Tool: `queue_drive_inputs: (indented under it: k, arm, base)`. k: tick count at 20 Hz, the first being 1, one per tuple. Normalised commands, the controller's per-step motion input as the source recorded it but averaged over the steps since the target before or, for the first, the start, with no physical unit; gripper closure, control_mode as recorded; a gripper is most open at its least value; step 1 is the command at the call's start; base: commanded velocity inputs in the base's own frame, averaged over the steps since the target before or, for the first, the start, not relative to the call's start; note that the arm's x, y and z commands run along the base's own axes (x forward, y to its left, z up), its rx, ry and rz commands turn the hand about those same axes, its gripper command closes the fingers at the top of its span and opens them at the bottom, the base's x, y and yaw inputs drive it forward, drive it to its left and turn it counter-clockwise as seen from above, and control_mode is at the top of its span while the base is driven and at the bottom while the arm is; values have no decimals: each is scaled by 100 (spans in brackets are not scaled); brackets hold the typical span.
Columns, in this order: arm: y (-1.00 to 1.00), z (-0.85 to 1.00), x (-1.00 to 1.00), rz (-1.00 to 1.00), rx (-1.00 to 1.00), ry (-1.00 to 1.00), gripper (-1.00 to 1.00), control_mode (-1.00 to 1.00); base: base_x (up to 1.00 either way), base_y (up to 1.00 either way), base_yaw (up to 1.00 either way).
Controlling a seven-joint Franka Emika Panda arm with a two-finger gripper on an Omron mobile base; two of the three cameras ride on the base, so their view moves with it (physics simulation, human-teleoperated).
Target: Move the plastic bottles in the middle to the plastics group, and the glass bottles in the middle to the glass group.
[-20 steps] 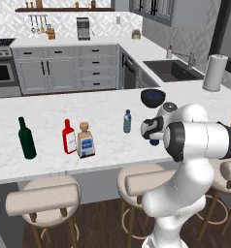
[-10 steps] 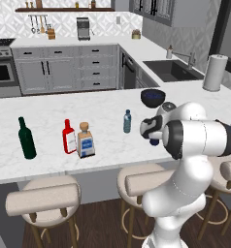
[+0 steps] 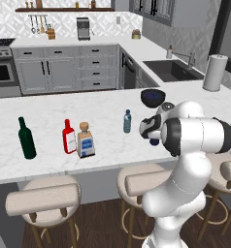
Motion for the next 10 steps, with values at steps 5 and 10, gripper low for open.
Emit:
queue_drive_inputs:
  k: [5,10]
  arm:
    - [-8,-8,8,0,0,0,-100,-100]
    - [-5,-5,3,0,0,-2,100,-100]
  base:
    - [0,0,0]
    - [0,0,0]
